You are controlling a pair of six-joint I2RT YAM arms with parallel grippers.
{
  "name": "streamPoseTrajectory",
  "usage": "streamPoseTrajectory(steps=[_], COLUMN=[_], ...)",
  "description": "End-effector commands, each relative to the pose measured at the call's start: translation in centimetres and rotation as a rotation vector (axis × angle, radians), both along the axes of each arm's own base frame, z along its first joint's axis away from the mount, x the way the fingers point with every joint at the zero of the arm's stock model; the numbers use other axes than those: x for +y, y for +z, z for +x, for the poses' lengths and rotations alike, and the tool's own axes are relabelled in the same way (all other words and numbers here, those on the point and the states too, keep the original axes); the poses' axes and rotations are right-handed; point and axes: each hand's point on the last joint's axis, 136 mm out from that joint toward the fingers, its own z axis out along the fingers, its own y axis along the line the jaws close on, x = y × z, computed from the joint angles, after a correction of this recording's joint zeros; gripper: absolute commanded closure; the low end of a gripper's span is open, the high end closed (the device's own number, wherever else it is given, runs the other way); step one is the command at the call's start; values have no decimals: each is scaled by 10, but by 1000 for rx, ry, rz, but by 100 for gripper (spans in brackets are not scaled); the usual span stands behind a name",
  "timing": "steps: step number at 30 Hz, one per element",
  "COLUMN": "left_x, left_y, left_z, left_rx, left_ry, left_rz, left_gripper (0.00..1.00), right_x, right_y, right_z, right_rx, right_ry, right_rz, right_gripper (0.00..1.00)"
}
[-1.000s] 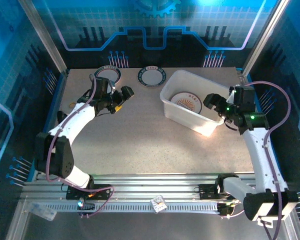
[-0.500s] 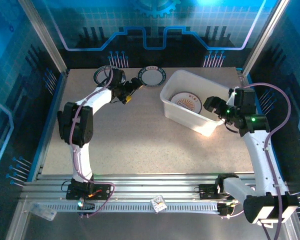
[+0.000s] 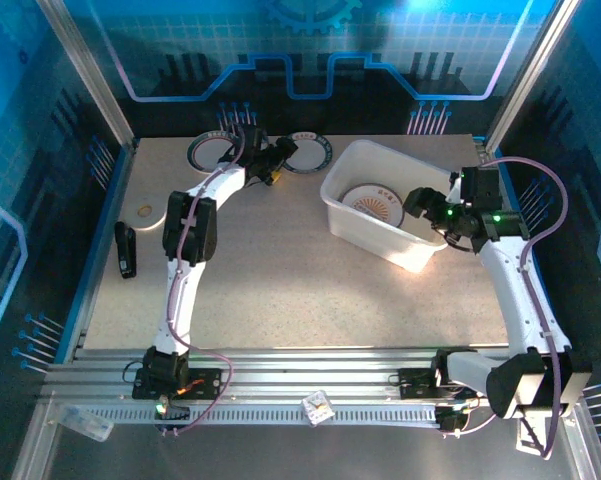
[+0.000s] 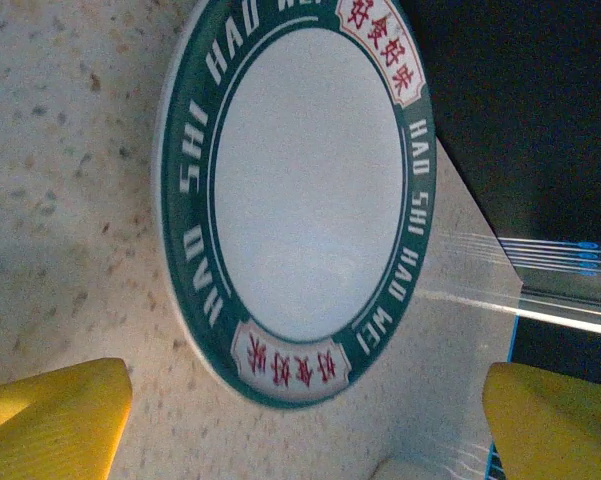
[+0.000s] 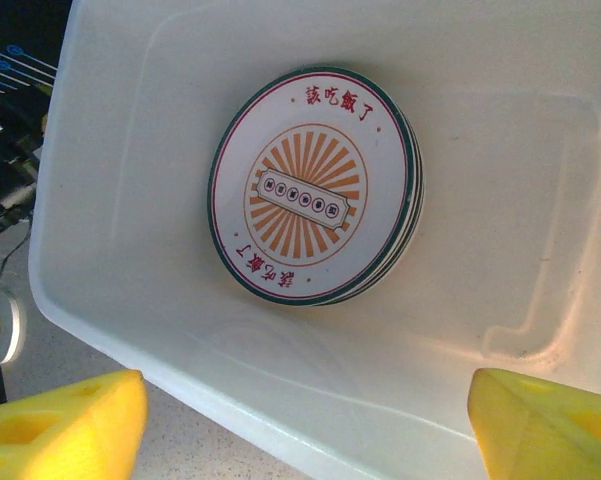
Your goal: Place the plates into the plastic bin on the countertop
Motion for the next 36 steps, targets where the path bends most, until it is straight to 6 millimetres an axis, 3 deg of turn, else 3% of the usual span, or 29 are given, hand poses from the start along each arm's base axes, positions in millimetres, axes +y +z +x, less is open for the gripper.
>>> streamPoseTrajectory(steps=[1, 16, 24, 36], left_x=[-11, -12, -20, -21], left_y=[2, -36, -50, -38], left_z=[7, 14, 13, 9], left_rx=[3, 38, 57, 19], left_ry=[-4, 56, 58, 36], left_rz=[-22, 28, 27, 22], left_gripper=[10, 20, 51, 82], right_x=[1, 0, -4, -1], right_y=[11, 6, 2, -6], right_z=[4, 5, -5, -5], right_rx=[-17, 4, 12, 15], right_ry=[5, -4, -14, 4], right_rz=[-12, -26, -52, -37], right_gripper=[16, 18, 18, 18])
